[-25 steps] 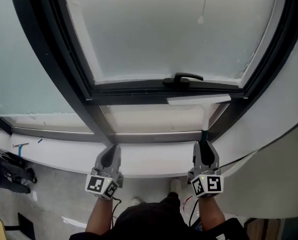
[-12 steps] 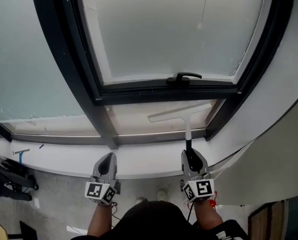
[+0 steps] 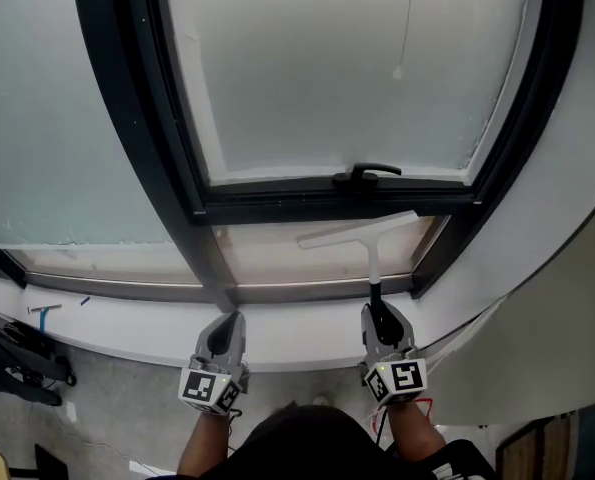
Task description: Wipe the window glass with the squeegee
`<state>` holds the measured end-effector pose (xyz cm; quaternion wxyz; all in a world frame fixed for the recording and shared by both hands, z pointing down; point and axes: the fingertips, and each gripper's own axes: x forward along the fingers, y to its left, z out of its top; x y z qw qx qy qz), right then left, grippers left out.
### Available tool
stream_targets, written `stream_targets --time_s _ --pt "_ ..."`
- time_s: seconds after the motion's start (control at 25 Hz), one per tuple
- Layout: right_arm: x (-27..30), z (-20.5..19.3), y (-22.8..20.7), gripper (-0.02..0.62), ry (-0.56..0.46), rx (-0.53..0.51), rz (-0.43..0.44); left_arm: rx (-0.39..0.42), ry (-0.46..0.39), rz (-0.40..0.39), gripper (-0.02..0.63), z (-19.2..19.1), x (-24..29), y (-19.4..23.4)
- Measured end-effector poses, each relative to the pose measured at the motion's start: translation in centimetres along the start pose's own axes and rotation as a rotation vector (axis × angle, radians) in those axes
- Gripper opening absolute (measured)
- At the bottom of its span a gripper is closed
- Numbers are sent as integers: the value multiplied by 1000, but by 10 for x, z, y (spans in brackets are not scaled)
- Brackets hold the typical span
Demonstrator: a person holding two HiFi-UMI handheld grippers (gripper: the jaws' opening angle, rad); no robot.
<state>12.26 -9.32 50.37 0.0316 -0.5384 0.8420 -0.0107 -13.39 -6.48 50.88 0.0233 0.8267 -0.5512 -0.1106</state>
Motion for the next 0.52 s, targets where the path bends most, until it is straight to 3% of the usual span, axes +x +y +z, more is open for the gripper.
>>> stream_targets --time_s 0.52 --pt "5 4 -4 95 5 -16 22 4 8 38 0 2 2 4"
